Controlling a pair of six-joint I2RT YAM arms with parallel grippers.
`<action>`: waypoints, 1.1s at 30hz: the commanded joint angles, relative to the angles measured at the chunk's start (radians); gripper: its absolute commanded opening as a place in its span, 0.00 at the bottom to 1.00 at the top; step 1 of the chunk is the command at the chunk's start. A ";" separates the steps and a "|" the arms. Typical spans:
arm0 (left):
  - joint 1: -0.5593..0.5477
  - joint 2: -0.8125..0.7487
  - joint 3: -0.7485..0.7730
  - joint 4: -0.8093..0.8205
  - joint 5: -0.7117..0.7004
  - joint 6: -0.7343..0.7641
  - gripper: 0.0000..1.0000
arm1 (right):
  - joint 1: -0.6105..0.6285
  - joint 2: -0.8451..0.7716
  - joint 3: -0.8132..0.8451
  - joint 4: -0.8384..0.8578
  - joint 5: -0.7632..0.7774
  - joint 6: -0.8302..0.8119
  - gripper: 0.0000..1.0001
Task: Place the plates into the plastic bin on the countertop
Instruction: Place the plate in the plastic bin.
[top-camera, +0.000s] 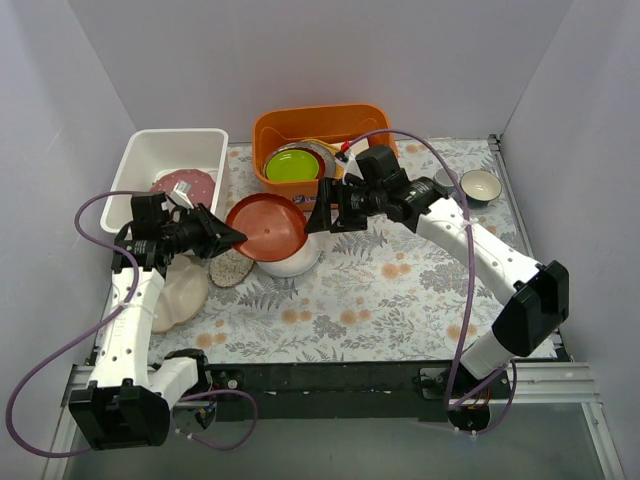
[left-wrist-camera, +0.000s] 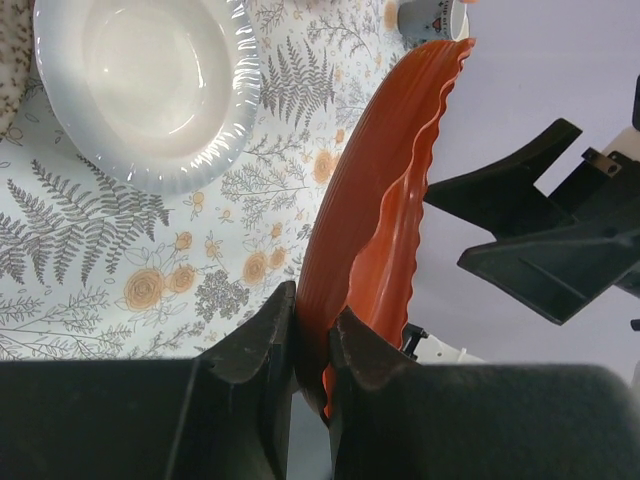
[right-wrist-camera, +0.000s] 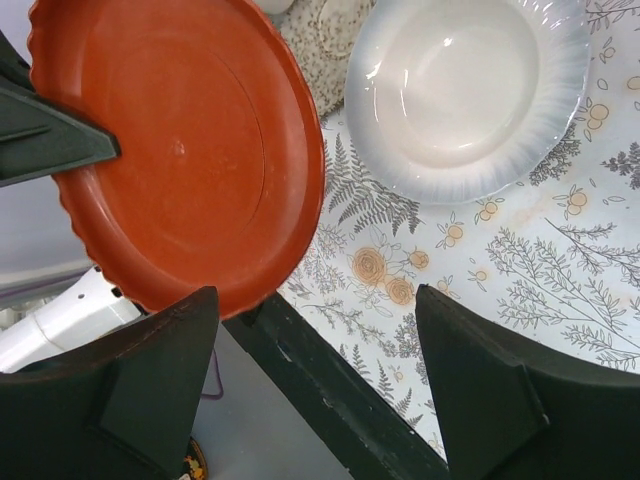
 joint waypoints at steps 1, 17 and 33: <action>-0.003 0.029 0.077 0.028 -0.007 0.003 0.00 | -0.019 -0.091 -0.049 0.060 0.020 0.004 0.88; -0.001 0.207 0.252 0.136 -0.048 -0.054 0.00 | -0.037 -0.284 -0.352 0.080 0.017 0.010 0.91; 0.084 0.476 0.561 0.096 -0.097 -0.065 0.00 | -0.042 -0.531 -0.668 0.031 0.057 0.029 0.97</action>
